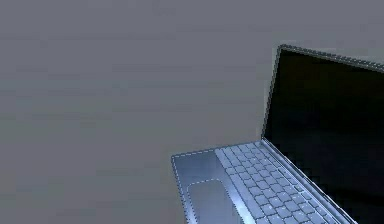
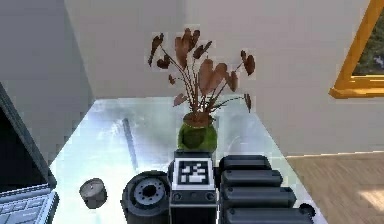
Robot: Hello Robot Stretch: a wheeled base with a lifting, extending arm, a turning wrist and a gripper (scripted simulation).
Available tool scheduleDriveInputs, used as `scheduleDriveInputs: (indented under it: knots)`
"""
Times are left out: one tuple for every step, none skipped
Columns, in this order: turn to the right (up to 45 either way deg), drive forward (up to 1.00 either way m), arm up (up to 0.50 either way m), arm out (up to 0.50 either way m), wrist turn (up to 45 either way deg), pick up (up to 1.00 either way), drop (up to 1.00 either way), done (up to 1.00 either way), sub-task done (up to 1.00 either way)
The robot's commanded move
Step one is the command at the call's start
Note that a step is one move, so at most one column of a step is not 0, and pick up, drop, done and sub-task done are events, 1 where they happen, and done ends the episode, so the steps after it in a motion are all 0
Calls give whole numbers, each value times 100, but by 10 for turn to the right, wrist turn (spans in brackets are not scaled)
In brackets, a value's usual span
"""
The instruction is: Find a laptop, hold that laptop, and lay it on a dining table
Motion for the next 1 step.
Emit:
scheduleDriveInputs:
  knots:
    - [0,15,0,0,0,0,0,0,0]
